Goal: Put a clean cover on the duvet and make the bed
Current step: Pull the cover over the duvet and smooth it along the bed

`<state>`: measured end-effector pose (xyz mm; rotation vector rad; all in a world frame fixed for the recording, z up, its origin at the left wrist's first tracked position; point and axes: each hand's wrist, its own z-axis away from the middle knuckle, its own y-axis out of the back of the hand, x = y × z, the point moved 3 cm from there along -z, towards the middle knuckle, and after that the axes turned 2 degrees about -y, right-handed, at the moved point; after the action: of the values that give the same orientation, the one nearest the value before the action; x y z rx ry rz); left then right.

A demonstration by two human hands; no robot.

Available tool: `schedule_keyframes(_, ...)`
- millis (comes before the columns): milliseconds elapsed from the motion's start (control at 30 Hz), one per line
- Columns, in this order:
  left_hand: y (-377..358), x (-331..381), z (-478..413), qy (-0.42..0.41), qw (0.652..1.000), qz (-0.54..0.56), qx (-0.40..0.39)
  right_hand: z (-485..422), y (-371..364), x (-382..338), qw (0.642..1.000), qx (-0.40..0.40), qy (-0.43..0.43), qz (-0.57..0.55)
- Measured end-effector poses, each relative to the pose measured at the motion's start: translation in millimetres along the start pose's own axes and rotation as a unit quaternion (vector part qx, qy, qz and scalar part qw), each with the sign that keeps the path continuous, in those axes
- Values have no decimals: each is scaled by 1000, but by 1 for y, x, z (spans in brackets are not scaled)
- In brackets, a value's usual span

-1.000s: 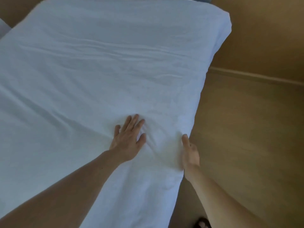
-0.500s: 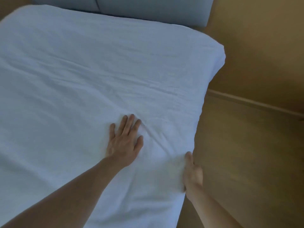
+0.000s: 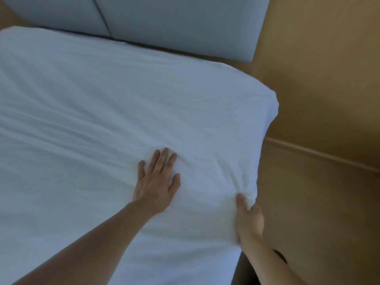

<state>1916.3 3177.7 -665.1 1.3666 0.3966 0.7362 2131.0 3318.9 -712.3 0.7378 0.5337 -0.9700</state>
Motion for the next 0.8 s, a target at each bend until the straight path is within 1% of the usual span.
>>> schedule_keyframes(100, 2, 4, -33, 25, 999, 17, 12, -37, -5, -35, 998, -40, -32, -29)
schedule_keyframes(167, 0, 10, -56, 41, 999, 22, 18, -74, -15, -75, 995, -72, -48, -40)
schedule_keyframes(300, 1, 30, -109, 66, 997, 25, 37, -143, -46, -138, 976, -164, -89, -109)
schedule_keyframes(367, 3, 43, -136, 82, 995, 33, 45, -156, -40, -154, 979, -161, -82, -91)
schedule_keyframes(467, 5, 67, -170, 92, 995, 16, 26, -179, -14, -155, 991, -99, -56, -65)
schedule_keyframes(500, 6, 75, -176, 93, 995, 18, 17, -184, -8, -153, 993, -89, -47, -60)
schedule_keyframes(567, 8, 83, -188, 106, 994, 36, 9, -190, -8, -159, 992, -105, -41, -57)
schedule_keyframes(633, 11, 84, -193, 117, 992, 41, 0, -197, -15, -176, 987, -129, -67, -66)
schedule_keyframes(733, 13, 83, -191, 123, 991, 47, -3, -225, -30, -217, 965, -200, -102, -133)
schedule_keyframes(800, 16, 83, -188, 123, 991, 60, -1, -247, -33, -247, 961, -221, -74, -150)
